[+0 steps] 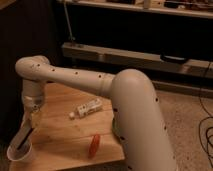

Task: Place the eraser in the ceramic cup

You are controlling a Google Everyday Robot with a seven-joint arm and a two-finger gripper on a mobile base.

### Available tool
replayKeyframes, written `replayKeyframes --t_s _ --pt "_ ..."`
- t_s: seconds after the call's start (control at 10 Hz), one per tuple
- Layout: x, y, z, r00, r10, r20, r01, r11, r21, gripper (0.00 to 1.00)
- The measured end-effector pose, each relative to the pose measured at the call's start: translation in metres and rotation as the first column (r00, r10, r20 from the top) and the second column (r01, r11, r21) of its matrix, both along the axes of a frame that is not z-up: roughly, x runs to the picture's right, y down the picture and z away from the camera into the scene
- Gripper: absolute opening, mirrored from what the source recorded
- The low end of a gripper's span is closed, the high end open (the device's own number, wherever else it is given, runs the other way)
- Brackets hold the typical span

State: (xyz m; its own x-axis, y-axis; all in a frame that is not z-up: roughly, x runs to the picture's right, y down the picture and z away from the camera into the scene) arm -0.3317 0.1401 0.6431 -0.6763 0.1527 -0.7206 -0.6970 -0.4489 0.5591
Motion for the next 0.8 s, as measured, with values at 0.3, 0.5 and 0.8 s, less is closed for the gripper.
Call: replayKeyframes --t_s 0.3,0.5,0.8 --pt "-0.003 0.005 -0.003 1.0 -0.008 -0.002 0.008 0.999 0.044 0.0" --pt "-0.005 0.008 -0.002 1.0 -0.013 0.015 0.013 0.9989 0.045 0.0" --pt "-0.008 0.011 -0.003 0.998 -0.031 0.048 0.029 0.9985 0.047 0.0"
